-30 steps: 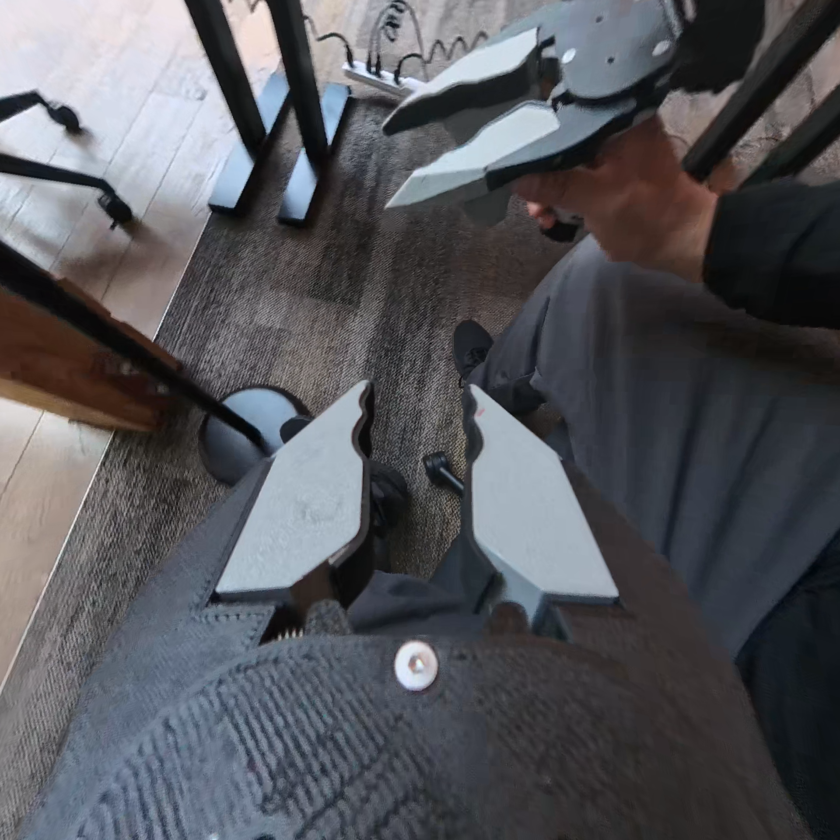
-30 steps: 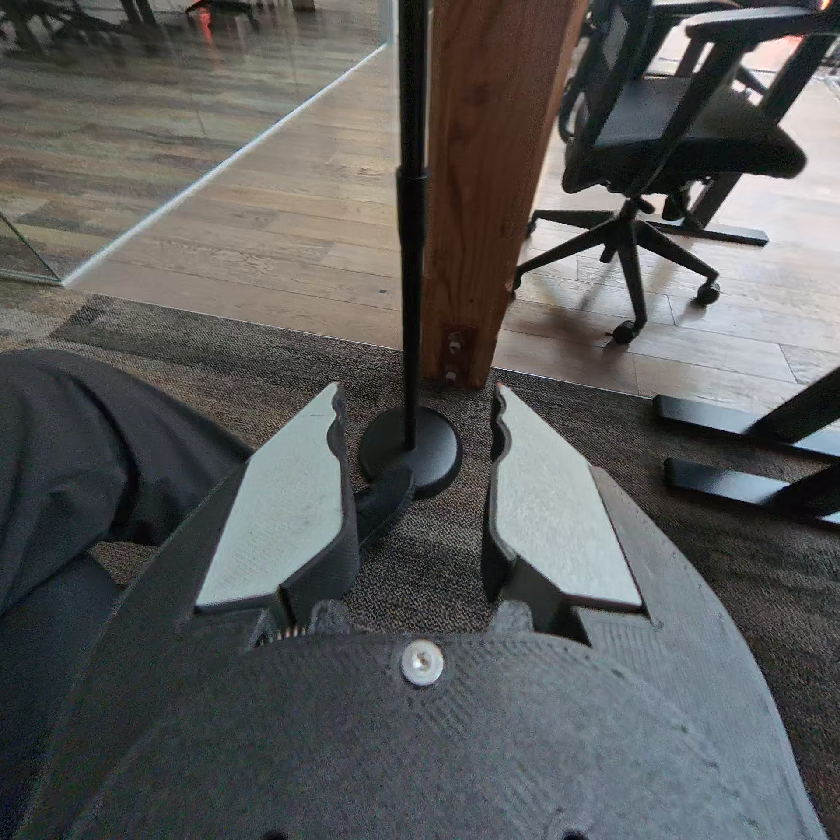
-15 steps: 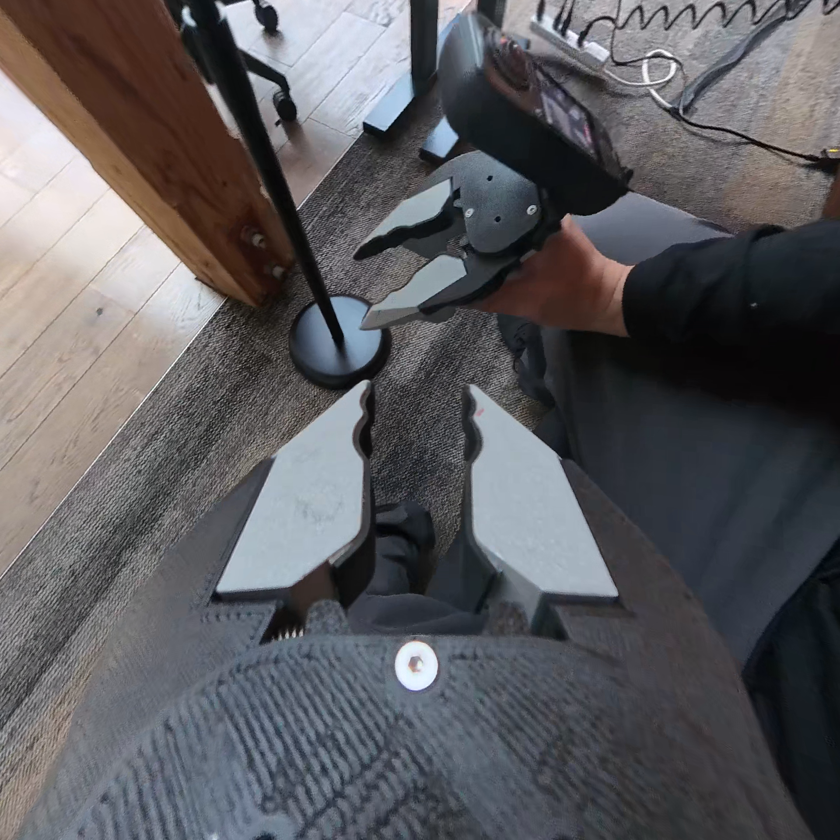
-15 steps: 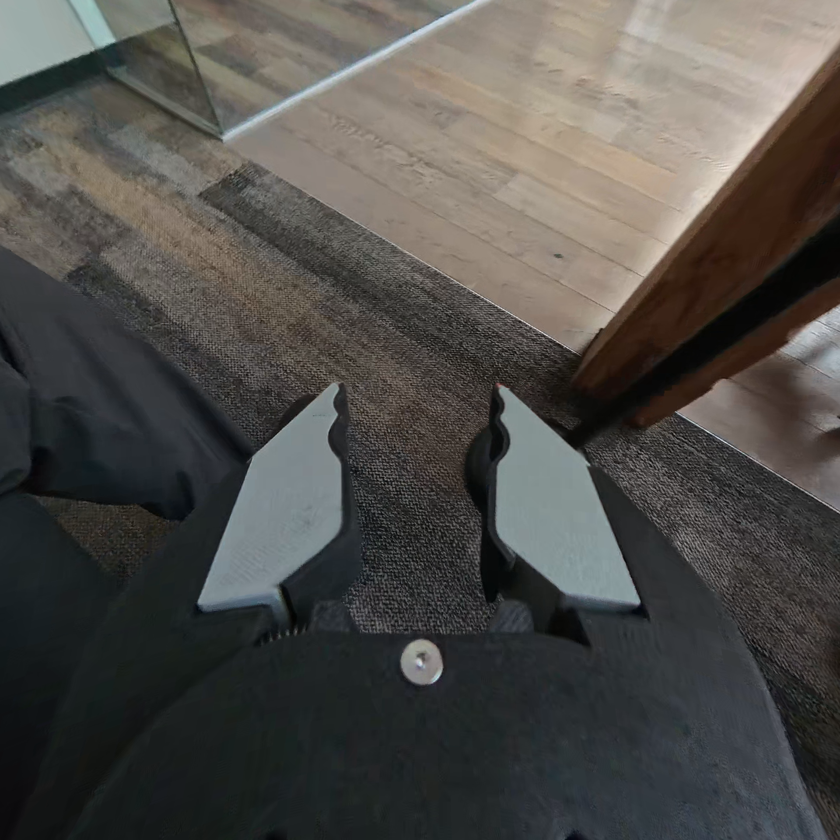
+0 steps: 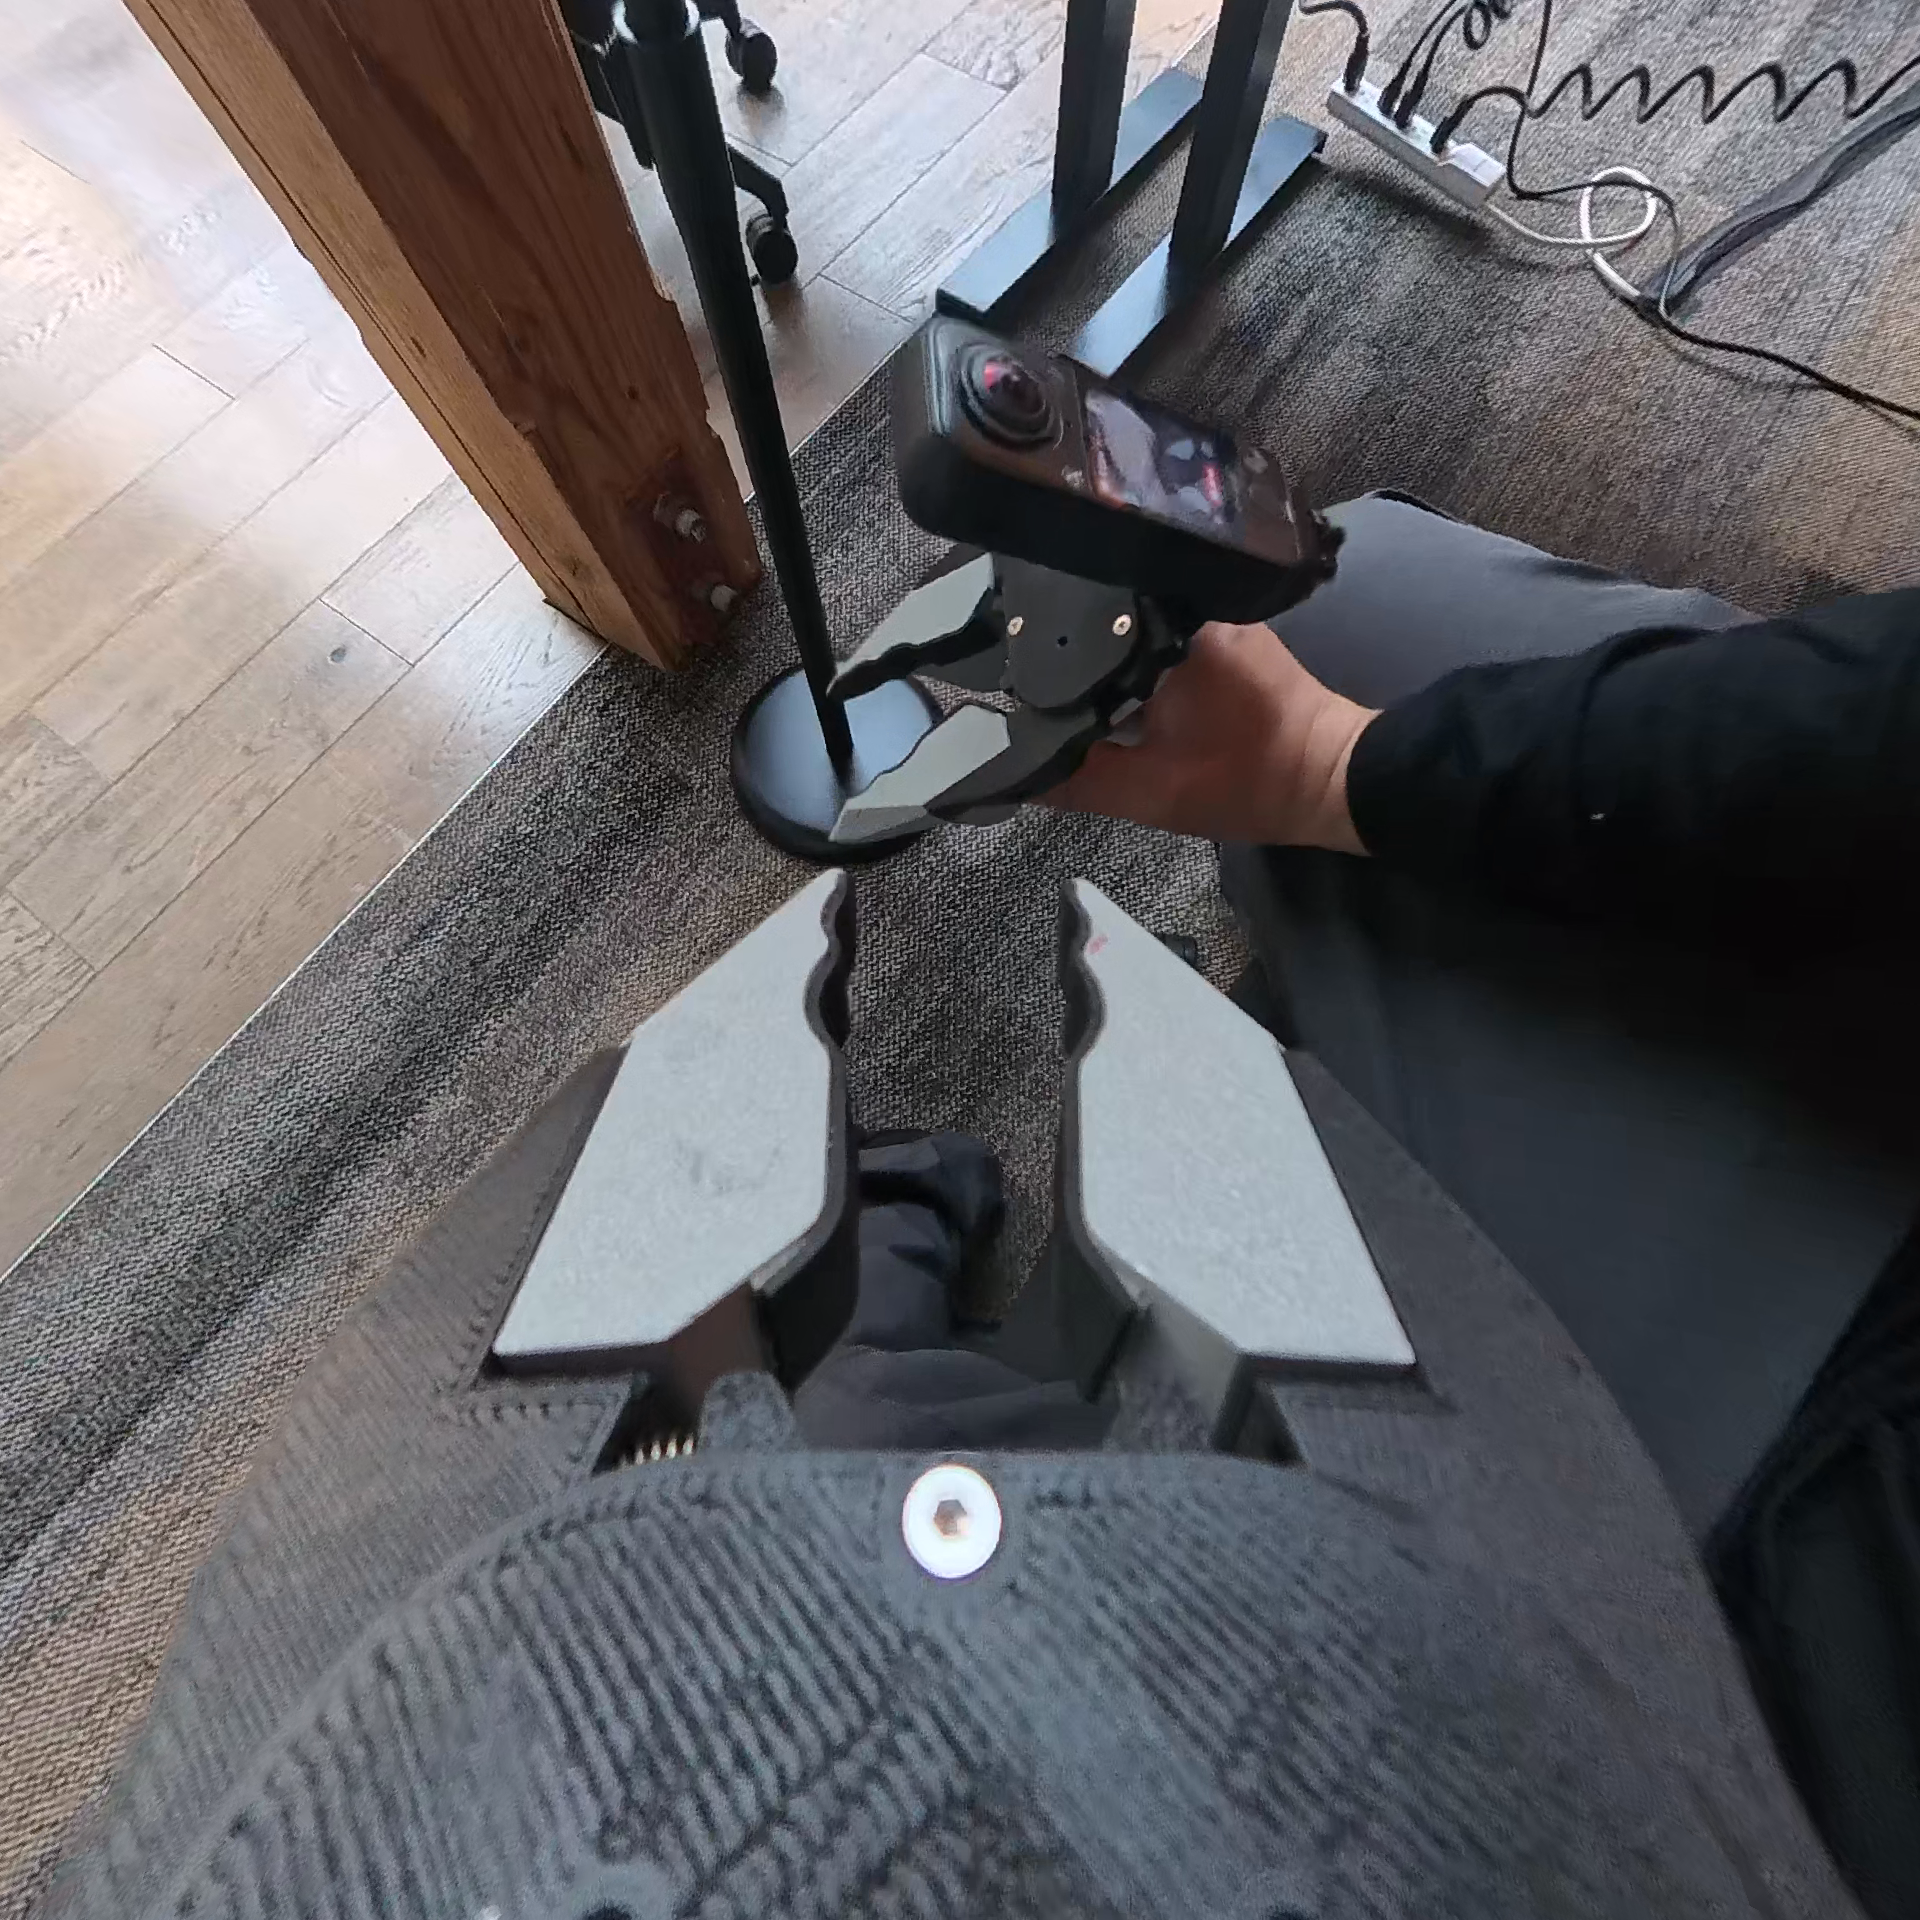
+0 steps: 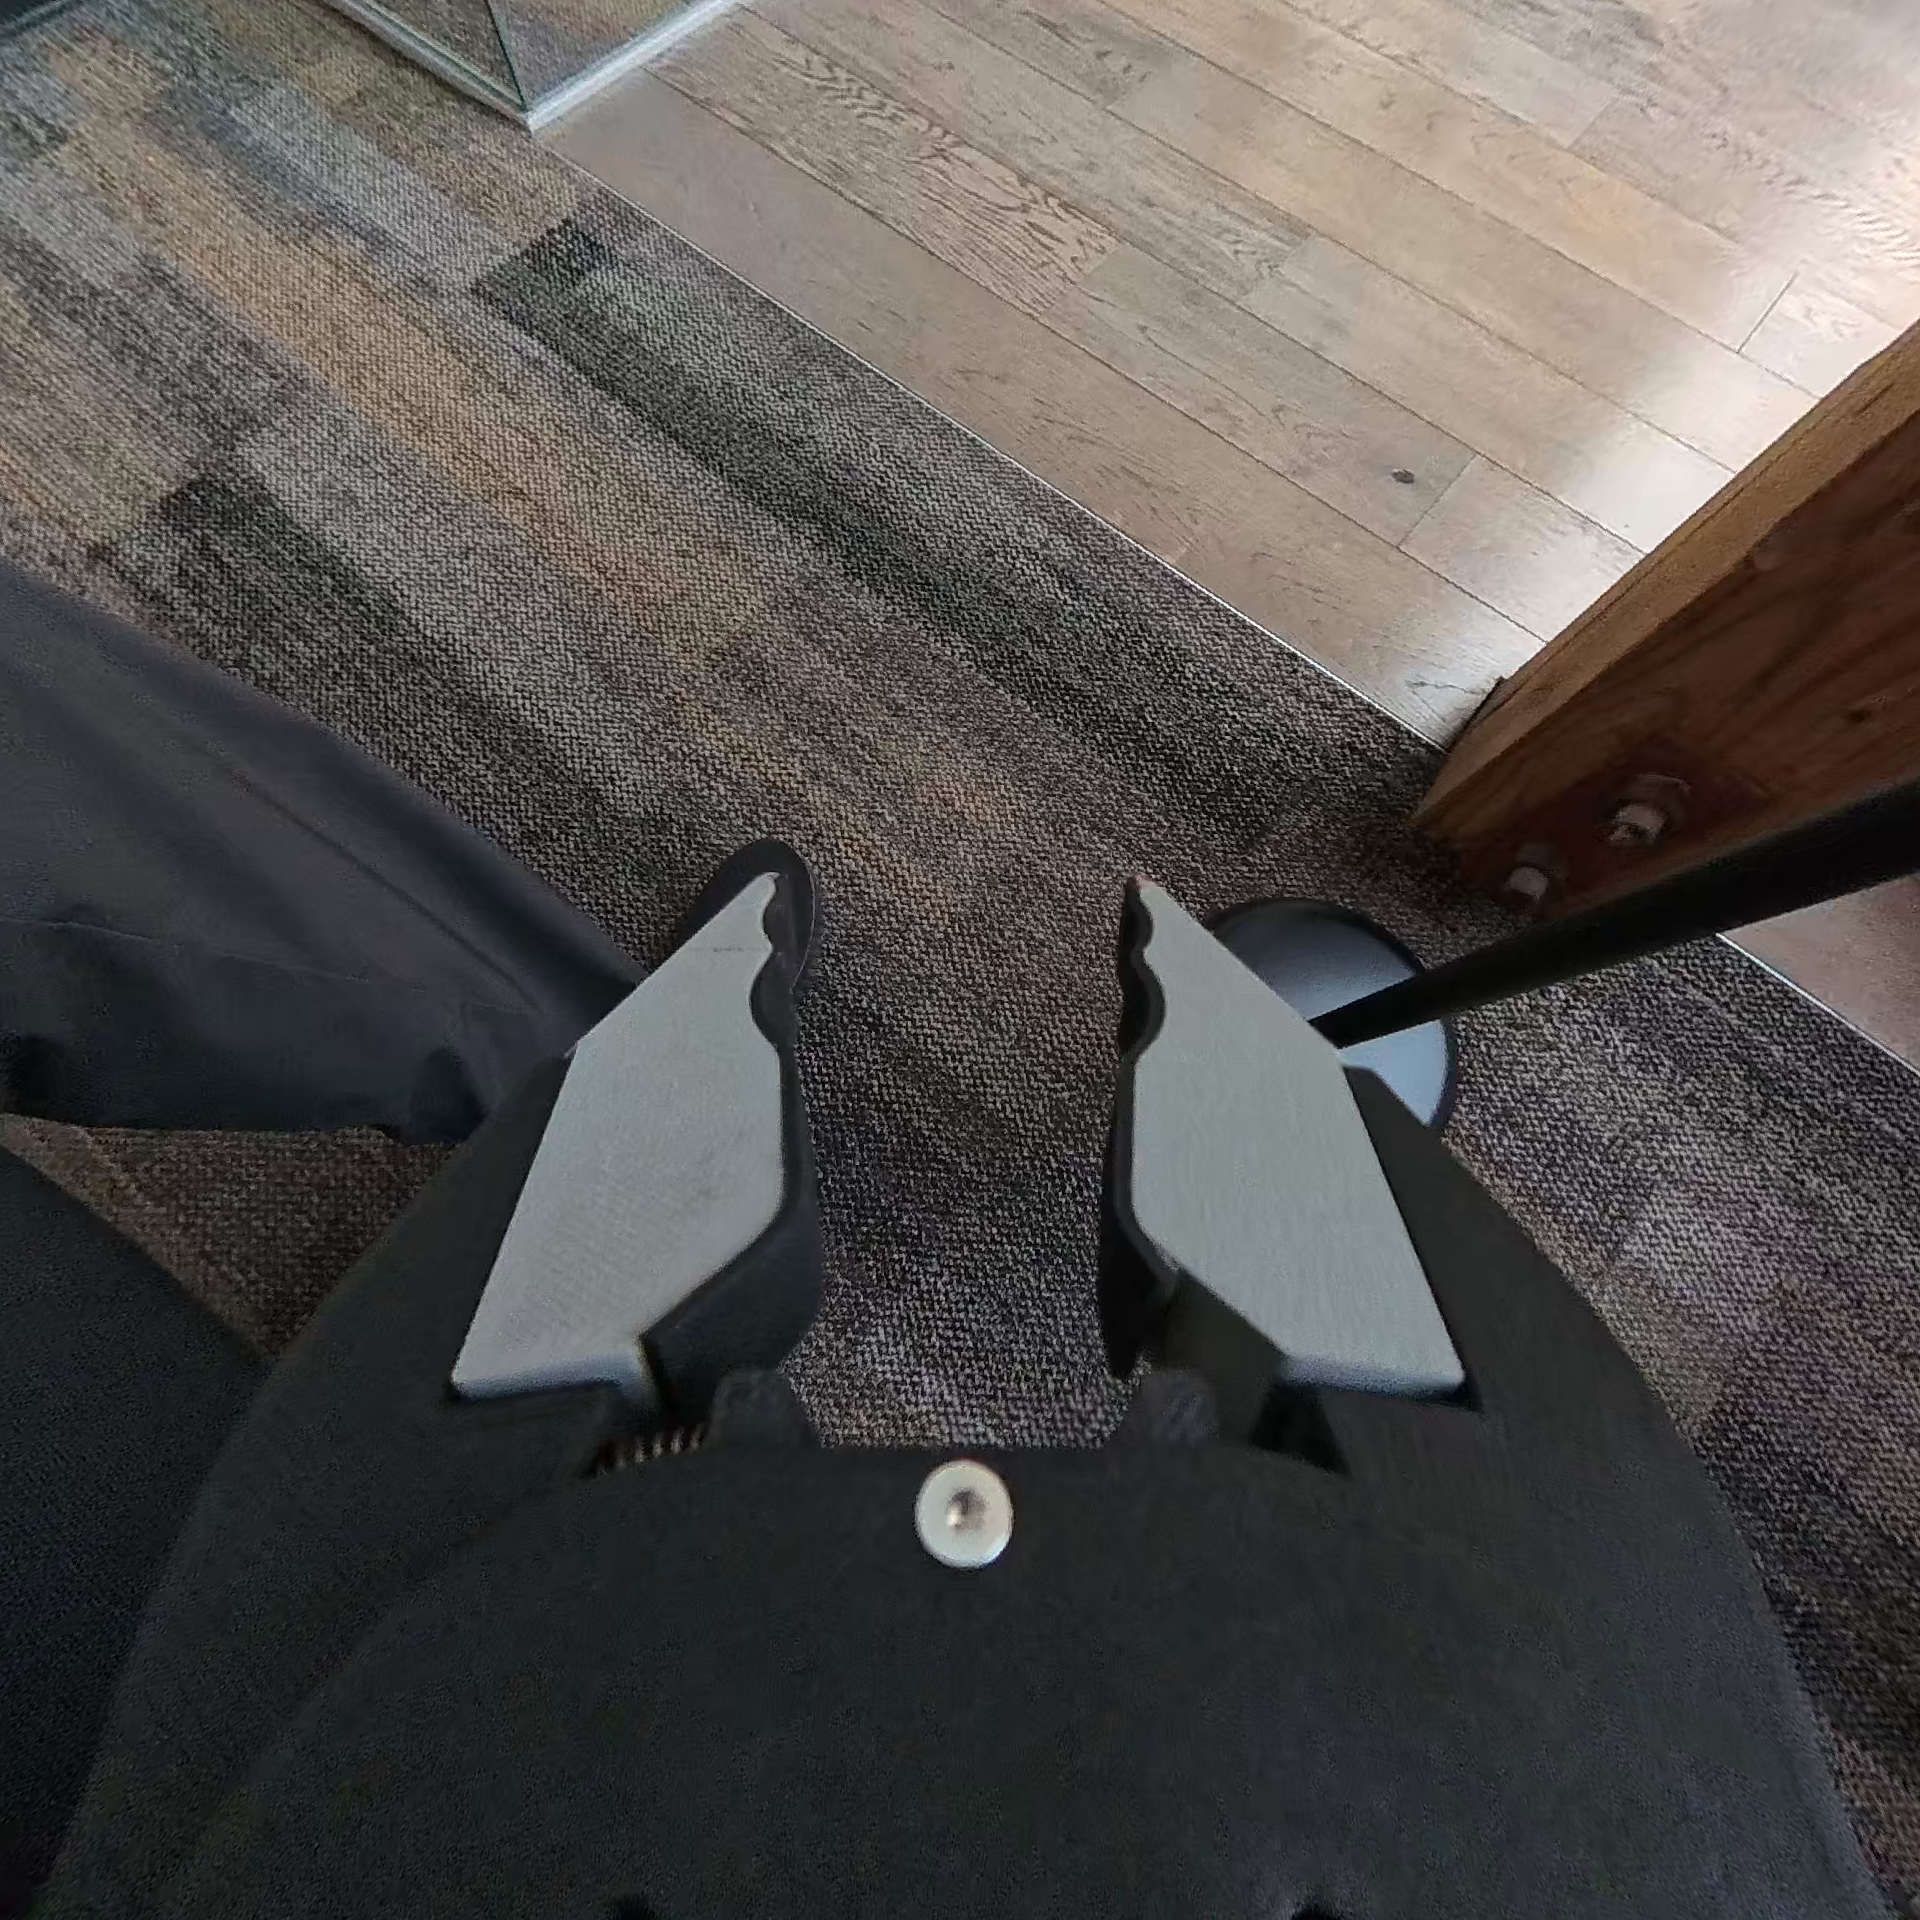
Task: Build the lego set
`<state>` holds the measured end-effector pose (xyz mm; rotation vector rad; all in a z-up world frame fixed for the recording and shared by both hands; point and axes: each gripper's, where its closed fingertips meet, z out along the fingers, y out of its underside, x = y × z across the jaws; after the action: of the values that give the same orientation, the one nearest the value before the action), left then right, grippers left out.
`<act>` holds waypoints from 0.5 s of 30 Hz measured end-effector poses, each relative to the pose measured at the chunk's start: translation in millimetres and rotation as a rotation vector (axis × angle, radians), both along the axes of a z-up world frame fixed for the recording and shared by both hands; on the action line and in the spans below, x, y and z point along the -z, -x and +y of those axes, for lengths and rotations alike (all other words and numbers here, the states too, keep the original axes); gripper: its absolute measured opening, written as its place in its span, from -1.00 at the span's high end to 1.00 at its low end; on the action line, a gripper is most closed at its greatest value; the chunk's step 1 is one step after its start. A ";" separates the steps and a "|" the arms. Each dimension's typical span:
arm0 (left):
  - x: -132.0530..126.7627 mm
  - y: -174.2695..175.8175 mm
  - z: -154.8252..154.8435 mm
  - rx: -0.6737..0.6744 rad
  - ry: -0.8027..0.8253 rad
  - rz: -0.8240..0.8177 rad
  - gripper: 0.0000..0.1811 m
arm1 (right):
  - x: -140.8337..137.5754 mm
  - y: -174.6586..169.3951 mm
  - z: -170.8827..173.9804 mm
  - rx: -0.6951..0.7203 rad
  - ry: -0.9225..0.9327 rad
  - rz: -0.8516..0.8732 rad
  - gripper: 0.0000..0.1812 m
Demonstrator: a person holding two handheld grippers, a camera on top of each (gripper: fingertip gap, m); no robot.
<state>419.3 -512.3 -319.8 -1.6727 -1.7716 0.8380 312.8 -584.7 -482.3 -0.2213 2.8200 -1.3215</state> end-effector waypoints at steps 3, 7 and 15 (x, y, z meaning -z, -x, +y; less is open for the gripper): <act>0.3 -0.4 -0.8 -0.002 -0.006 -0.008 0.59 | 2.8 1.6 8.4 0.012 -0.011 -0.001 0.33; -3.8 -2.5 -1.7 -0.012 -0.046 0.011 0.59 | -6.5 9.1 12.7 0.034 0.033 -0.039 0.31; 8.1 -61.0 -68.7 -0.231 -0.092 -0.077 0.66 | -16.6 25.8 -11.1 -0.076 0.115 -0.022 0.31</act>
<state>480.3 -581.0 -327.9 -1.4786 -2.0534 0.7857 287.1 -595.8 -465.7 -0.3105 2.6912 -1.4620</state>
